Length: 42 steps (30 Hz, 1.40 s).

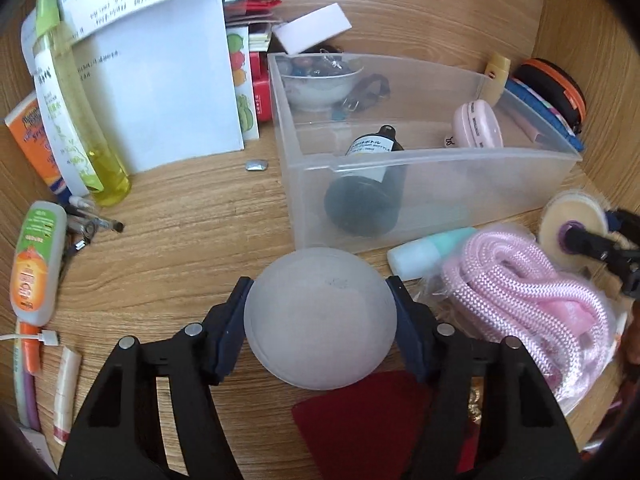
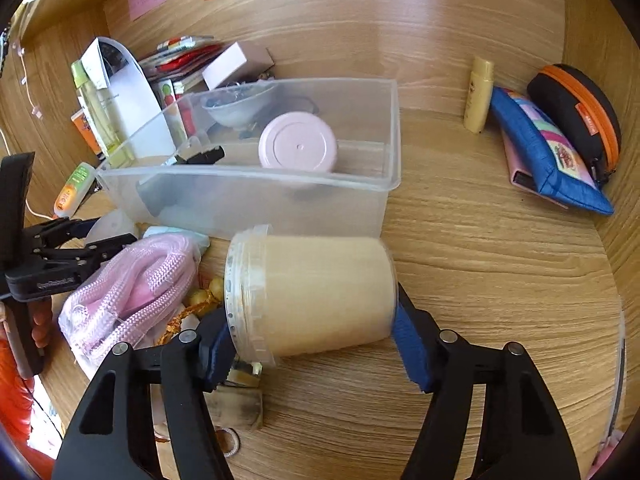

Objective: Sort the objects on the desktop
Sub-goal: 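Grasp the white round lid with left tool while right tool grasps the cream jar, then carry the white lid with left tool toward the box while right tool carries the cream jar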

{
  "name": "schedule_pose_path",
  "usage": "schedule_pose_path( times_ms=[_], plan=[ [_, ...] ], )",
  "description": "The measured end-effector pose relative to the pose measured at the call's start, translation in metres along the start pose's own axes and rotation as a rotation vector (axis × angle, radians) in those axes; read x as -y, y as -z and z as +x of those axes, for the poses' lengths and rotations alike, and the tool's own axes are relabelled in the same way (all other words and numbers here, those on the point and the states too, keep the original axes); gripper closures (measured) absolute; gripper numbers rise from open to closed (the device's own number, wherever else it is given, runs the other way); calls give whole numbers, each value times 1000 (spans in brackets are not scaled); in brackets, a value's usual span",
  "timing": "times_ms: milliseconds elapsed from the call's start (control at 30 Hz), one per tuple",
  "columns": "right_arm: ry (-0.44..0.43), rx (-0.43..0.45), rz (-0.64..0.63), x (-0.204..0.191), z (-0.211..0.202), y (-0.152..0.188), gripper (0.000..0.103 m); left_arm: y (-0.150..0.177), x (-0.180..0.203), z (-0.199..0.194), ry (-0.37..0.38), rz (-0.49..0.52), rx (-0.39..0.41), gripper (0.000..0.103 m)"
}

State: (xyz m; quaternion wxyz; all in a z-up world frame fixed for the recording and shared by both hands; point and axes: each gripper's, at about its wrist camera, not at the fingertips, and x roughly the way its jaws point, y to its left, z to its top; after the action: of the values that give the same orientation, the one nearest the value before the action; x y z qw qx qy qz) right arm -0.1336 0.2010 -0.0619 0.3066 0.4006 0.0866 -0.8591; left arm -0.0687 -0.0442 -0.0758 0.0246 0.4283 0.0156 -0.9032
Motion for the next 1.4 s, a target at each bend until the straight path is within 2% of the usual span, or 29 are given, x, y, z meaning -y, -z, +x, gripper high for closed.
schedule_pose_path(
  times_ms=[167, 333, 500, 633, 867, 1067, 1400],
  plan=[
    [-11, 16, 12, 3, -4, 1, 39, -1, -6, -4, -8, -25, 18, 38],
    [-29, 41, 61, 13, -12, 0, 39, -2, -15, -14, -13, -102, 59, 38],
    [-26, 96, 63, 17, -33, -8, 39, -3, -21, -34, 13, -164, 117, 38],
    [-41, 142, 61, 18, -48, -16, 39, -10, -17, -54, -2, -160, 175, 38],
    [-50, 201, 56, 19, -60, -32, 39, -29, -13, -71, 21, -144, 241, 38],
    [-87, 224, 43, 13, -55, -50, 39, -44, -9, -73, 59, -149, 256, 38],
    [-122, 211, -4, -5, -28, -94, 39, -82, -2, -68, 49, -124, 278, 38]
  ],
)
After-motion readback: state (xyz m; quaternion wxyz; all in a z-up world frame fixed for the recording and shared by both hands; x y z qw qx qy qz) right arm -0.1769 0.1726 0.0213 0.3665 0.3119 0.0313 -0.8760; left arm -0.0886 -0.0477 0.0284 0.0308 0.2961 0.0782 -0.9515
